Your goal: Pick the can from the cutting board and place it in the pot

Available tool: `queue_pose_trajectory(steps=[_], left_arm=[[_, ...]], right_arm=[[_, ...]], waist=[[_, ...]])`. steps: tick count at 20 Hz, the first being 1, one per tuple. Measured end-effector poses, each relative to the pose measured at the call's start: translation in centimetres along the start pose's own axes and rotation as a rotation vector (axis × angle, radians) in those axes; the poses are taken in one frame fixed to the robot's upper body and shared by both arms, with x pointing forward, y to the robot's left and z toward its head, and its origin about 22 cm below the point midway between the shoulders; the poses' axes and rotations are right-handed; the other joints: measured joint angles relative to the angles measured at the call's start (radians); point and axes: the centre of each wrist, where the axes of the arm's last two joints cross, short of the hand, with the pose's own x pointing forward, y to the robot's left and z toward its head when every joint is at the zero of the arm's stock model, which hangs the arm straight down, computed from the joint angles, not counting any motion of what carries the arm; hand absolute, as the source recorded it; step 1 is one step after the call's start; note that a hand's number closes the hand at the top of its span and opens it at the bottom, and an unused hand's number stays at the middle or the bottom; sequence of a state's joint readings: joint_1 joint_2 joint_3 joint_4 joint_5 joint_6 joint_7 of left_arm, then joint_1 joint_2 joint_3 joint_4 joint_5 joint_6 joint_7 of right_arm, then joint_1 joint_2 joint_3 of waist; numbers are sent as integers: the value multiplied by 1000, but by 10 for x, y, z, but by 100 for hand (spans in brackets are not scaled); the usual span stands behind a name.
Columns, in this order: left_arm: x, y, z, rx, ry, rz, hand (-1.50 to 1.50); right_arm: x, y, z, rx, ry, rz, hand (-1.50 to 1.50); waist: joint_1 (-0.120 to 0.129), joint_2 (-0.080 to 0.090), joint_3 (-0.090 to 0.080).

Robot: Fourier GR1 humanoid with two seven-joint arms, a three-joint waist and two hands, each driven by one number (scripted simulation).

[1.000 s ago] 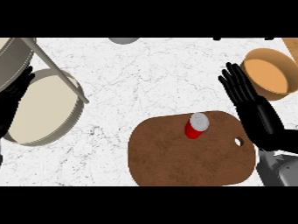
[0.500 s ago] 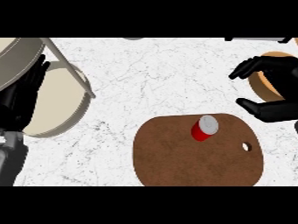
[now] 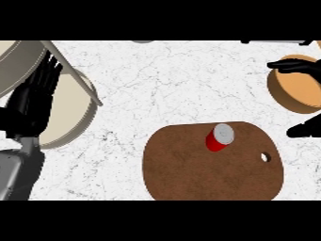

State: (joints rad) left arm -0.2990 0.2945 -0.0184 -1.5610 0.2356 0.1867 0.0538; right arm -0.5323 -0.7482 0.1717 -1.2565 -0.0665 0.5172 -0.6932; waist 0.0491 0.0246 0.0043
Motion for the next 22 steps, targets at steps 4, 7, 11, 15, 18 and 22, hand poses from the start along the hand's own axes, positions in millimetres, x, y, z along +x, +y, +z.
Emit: queue_pose_trajectory(steps=[4, 7, 11, 15, 18, 22], left_arm=[[-4, 2, -2, 6, 0, 6, 0], [-9, 3, -2, 5, 8, 3, 0], [-13, 8, -1, 18, 9, -4, 0], [-13, 9, 1, 26, 13, -3, 0], [-16, 11, 6, 30, 18, 1, 0], [-12, 4, 5, 38, 17, -4, 0]], right_arm=[[-1, -5, -5, 124, 51, 151, -150], [1, -3, -15, 239, 75, 246, -150], [-3, 4, -26, 340, 90, 313, -150], [-6, 21, -43, 427, 110, 338, -150], [-9, 35, -50, 470, 137, 344, -150], [-18, 53, -59, 524, 178, 337, -150]], waist=[[-4, -6, -2], [-10, -11, -3], [-23, -17, -4], [-31, -21, -4], [-37, -23, -5], [-39, -23, -5]])
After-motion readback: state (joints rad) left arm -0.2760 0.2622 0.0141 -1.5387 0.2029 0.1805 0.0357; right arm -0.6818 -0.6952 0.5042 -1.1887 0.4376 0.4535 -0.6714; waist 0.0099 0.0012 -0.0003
